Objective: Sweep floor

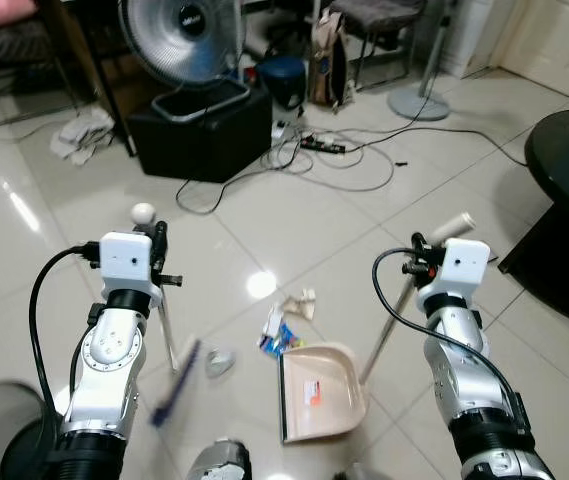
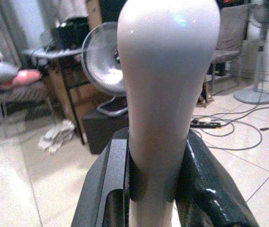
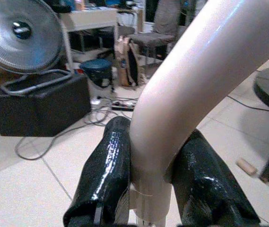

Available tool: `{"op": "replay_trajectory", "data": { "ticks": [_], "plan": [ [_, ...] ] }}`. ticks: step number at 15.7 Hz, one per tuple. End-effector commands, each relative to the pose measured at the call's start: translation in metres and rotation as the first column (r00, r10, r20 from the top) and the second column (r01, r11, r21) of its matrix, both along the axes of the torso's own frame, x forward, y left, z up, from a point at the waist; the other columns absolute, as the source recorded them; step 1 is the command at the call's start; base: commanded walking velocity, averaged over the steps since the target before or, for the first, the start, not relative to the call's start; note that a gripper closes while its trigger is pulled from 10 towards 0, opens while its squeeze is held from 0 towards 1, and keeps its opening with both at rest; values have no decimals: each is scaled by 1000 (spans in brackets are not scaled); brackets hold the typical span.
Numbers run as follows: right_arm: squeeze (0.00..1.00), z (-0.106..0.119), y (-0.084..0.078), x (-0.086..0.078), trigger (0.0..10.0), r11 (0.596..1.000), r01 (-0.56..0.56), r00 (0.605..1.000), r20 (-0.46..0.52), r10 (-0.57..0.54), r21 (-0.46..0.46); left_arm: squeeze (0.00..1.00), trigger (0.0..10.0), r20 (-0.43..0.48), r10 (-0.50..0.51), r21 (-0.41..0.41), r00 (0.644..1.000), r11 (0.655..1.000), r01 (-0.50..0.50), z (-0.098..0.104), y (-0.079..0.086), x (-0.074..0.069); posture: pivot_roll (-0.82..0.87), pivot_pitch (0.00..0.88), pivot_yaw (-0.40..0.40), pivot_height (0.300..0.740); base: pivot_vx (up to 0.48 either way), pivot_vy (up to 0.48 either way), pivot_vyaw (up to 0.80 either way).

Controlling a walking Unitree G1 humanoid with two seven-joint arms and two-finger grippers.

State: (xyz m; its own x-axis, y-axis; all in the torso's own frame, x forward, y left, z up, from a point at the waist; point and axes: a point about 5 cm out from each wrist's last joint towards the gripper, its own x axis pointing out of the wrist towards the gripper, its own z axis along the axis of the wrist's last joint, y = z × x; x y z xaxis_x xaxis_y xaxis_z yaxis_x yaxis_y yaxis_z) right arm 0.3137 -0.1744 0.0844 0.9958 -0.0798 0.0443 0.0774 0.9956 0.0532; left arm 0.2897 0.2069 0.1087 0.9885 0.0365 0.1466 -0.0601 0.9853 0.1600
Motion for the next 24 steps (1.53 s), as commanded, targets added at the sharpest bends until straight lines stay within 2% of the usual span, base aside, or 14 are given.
{"op": "replay_trajectory", "data": {
  "ticks": [1,6,10,14,17,24],
  "plan": [
    [0,6,-4,2,10000,1000,1,1000,27,-1,10,0,10000,62,-15,-11,998,1000,16,13,-5,3,22,105,-11,740,0,0,0],
    [0,11,-2,7,10000,999,-7,999,41,9,-40,0,10000,100,-10,22,995,1000,8,19,-4,6,33,99,-11,740,125,0,0],
    [0,10,-1,9,10000,998,-10,999,39,12,-57,0,10000,102,1,29,995,1000,-4,20,-2,7,40,99,-6,740,421,0,708],
    [0,10,1,10,10000,999,-17,999,48,19,-30,0,10000,113,20,26,993,999,-23,20,1,5,44,100,-6,740,438,0,0],
    [0,8,1,8,10000,999,-20,999,49,21,-26,0,10000,96,13,16,995,1000,-14,16,-1,4,42,102,-8,740,431,0,0],
    [0,8,-11,4,10000,999,38,997,66,-37,-22,0,10000,46,13,0,999,1000,-13,-2,-1,-1,28,102,-5,740,0,0,0]
  ]
}}
